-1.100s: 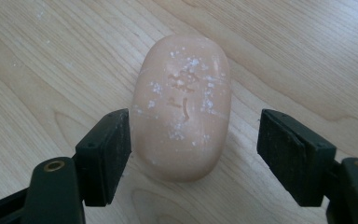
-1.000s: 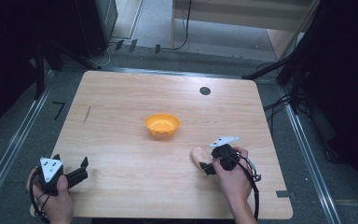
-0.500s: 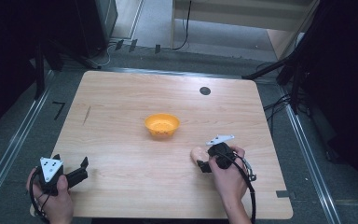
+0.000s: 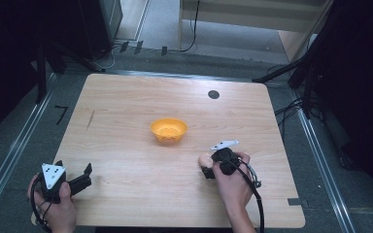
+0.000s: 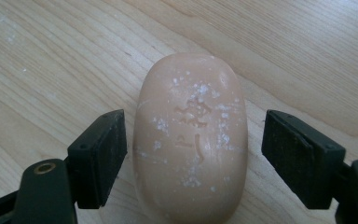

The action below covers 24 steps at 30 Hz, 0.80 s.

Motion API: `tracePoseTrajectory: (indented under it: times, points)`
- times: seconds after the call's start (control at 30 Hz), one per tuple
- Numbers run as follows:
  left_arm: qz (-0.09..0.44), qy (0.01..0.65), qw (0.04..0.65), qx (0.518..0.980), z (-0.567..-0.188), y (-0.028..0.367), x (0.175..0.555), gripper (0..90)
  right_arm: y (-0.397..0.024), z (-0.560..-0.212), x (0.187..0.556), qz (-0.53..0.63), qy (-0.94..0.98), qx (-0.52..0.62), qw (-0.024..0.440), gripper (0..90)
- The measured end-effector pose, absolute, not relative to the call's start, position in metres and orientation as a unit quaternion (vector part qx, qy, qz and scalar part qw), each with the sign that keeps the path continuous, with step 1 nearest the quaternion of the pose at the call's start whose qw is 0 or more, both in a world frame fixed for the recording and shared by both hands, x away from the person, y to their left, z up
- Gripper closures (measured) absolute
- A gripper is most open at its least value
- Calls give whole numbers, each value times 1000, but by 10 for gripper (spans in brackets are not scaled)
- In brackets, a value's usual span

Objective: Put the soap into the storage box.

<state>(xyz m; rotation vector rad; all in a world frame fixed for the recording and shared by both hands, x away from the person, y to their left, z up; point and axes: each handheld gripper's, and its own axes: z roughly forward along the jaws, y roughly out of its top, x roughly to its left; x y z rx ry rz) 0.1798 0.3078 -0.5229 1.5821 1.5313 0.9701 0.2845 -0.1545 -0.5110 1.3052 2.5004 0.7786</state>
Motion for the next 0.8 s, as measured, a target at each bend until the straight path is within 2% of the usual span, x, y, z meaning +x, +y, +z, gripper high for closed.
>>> tracePoseTrajectory:
  times: [0.63, 0.8]
  points:
    - [377, 594, 360, 613, -523, 307, 180, 73, -152, -523, 287, 258, 847, 452, 107, 264]
    - [377, 593, 359, 614, -523, 307, 180, 73, -152, -523, 285, 255, 852, 443, 111, 299]
